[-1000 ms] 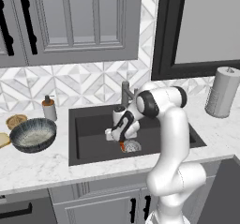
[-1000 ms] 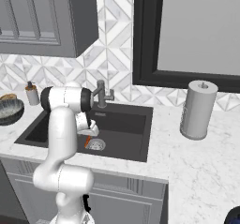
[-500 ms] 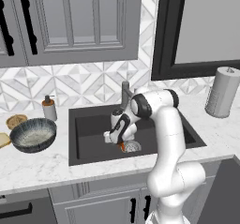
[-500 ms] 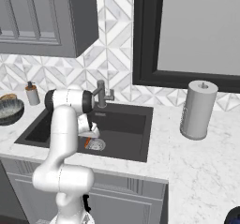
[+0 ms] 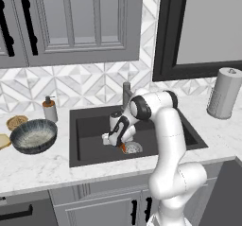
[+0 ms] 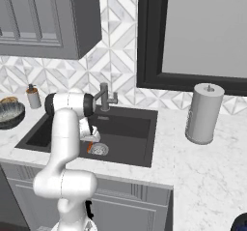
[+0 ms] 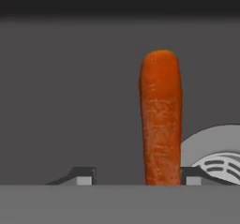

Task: Pick the carrot from the sink and place it in the bowl. Then pick the bowl and place it in the microwave. Then close the microwave door and press the start button.

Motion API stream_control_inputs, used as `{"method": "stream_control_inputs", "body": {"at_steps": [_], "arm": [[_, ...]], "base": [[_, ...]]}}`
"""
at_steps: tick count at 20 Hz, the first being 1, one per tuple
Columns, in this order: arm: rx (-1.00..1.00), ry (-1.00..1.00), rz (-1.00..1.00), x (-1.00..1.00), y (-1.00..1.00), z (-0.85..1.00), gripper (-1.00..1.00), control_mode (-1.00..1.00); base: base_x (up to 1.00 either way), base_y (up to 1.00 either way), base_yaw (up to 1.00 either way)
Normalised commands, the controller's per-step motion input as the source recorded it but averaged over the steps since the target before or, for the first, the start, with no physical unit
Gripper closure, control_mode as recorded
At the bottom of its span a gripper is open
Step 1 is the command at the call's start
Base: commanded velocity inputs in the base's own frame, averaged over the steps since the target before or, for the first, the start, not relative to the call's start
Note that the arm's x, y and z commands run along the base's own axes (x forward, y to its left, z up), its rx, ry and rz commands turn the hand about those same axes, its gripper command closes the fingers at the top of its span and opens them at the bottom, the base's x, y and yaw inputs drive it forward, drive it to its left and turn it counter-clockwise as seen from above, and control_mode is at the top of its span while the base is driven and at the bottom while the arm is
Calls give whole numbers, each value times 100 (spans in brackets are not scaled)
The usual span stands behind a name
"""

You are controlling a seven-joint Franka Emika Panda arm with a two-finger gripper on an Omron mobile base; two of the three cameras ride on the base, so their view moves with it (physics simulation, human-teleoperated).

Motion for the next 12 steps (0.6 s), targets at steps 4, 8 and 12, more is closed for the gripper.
{"method": "stream_control_inputs", "body": {"at_steps": [4, 8, 12], "arm": [[0, 0, 0, 0, 0, -31, 100, -100], [0, 2, 0, 0, 1, -4, 100, -100], [0, 3, 0, -3, 9, 0, 100, -100]], "base": [[0, 0, 0], [0, 0, 0], [0, 0, 0]]}}
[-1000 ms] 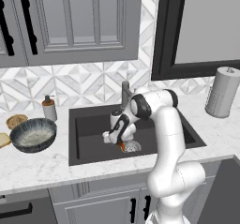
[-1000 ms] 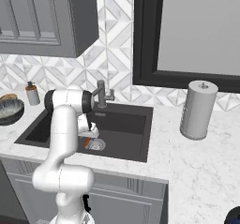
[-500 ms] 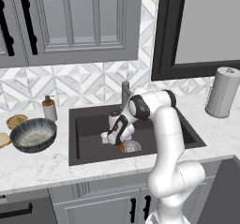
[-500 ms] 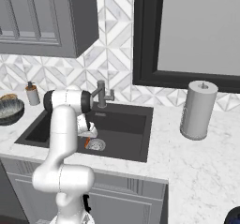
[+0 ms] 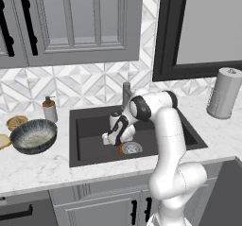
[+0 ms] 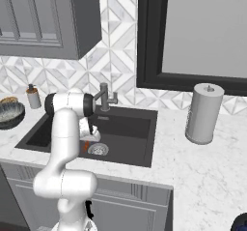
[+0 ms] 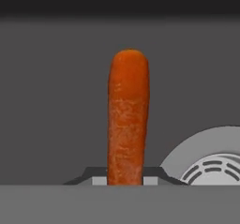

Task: Pick the carrot from the sink and place it in the bowl. Then pick the bowl and place it in the microwave. Then close the microwave door and press the start button.

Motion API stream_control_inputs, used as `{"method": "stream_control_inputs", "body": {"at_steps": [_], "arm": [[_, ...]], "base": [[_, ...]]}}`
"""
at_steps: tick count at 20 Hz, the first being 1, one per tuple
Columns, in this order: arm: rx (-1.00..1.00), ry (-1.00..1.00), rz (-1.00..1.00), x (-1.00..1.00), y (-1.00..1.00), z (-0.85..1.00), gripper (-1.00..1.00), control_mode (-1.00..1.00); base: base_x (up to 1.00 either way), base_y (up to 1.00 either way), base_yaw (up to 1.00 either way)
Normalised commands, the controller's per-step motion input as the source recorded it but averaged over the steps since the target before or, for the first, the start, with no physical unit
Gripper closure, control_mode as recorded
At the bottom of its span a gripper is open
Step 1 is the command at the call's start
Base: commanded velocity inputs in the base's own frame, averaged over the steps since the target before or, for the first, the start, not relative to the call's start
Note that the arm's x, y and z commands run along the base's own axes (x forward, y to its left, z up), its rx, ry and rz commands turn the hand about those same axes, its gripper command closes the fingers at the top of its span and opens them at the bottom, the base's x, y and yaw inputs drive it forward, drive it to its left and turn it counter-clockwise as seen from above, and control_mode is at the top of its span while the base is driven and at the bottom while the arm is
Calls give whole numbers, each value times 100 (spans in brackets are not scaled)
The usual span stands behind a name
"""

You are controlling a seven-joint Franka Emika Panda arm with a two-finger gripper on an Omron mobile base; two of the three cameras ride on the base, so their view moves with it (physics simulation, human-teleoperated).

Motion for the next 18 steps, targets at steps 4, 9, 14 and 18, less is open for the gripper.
{"method": "stream_control_inputs", "body": {"at_steps": [4, 9, 14, 18], "arm": [[0, -1, 0, -32, 16, 59, 100, -100], [2, -17, 0, -58, 6, 100, 100, -100], [0, -16, 0, -84, 11, 100, 100, -100], [5, -15, 0, -64, 31, 100, 100, -100]], "base": [[0, 0, 0], [0, 0, 0], [0, 0, 0], [0, 0, 0]]}}
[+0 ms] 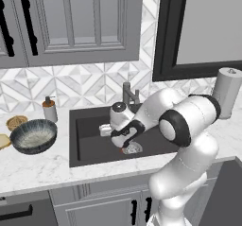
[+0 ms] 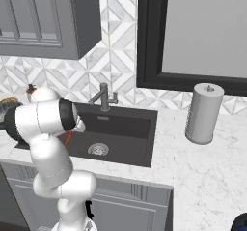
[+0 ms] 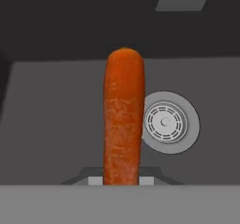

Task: Pick the carrot from the sink and place it in the bowl. Then pick the bowl and place it in the microwave. Then close the microwave door and press the start button.

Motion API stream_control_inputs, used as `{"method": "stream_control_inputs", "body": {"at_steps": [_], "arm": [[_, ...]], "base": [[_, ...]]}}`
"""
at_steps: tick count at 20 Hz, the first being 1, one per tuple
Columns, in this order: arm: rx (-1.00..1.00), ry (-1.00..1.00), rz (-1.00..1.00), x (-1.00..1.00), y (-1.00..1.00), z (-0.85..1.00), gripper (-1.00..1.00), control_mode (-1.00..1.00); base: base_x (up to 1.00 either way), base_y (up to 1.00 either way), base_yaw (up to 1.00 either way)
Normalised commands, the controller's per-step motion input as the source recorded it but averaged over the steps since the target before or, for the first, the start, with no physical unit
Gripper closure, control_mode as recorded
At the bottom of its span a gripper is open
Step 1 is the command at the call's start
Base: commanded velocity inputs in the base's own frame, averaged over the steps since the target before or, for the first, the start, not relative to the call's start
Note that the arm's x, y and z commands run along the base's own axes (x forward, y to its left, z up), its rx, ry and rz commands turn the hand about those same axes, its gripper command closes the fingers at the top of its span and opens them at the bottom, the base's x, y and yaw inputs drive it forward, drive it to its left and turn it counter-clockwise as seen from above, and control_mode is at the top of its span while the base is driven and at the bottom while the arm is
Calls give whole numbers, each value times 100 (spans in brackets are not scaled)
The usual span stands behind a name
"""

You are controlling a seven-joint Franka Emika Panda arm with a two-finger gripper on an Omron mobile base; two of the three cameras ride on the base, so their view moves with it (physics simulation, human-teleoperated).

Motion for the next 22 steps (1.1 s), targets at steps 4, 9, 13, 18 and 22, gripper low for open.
{"method": "stream_control_inputs", "body": {"at_steps": [4, 9, 13, 18, 22], "arm": [[6, -16, 0, -54, 54, 100, 100, -100], [3, -6, 0, -45, 31, 100, 100, -100], [4, -3, 0, -34, 0, 100, 100, -100], [7, 1, 10, -44, 19, 100, 100, -100], [9, 15, 17, -37, 55, 94, 100, -100]], "base": [[0, 0, 0], [0, 0, 0], [0, 0, 0], [0, 0, 0], [0, 0, 0]]}}
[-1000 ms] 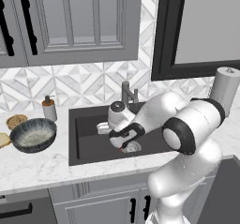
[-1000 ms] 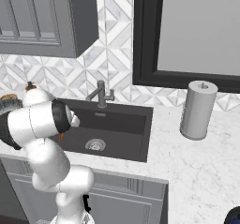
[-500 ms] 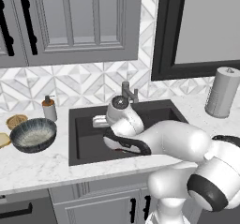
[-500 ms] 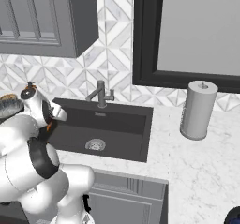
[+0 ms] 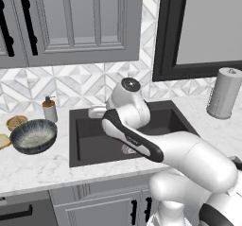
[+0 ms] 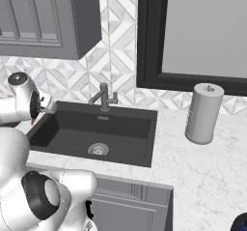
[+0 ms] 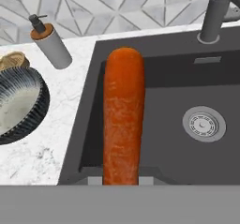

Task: Pick the carrot from the sink and place it in the bowl. Then pick the bowl and place it in the microwave. Then close the microwave door and press the start button.

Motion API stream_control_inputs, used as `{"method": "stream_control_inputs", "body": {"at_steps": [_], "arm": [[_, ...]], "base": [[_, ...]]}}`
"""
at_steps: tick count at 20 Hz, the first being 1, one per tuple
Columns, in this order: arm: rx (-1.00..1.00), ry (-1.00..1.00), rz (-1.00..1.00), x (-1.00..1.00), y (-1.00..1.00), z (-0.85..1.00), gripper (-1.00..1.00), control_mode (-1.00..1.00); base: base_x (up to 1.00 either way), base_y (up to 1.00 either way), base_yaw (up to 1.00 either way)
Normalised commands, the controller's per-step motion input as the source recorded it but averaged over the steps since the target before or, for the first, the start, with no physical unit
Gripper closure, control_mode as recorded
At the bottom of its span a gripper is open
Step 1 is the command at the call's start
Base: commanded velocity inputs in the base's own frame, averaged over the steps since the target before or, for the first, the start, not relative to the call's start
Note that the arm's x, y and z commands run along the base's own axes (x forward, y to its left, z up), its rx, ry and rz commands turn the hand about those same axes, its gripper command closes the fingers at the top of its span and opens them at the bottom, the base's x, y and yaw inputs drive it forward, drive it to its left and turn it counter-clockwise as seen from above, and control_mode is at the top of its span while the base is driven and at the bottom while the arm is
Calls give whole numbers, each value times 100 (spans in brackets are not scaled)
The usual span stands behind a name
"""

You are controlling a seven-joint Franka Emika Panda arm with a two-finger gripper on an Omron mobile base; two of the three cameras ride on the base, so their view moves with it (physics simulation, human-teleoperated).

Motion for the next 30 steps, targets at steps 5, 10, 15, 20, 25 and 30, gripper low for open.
{"method": "stream_control_inputs", "body": {"at_steps": [5, 10, 15, 20, 25, 30], "arm": [[11, 35, 16, -5, 52, 61, 100, -100], [9, 17, 6, -6, 52, -3, 100, -100], [0, 6, -1, 0, 78, -9, 100, -100], [-1, 1, -6, 0, 97, 0, 100, -100], [-11, 3, -12, 15, 78, -7, 100, -100], [-11, 8, -13, 22, 44, -2, 100, -100]], "base": [[0, 0, 0], [0, 0, 0], [0, 0, 0], [0, 0, 0], [0, 0, 0], [0, 0, 0]]}}
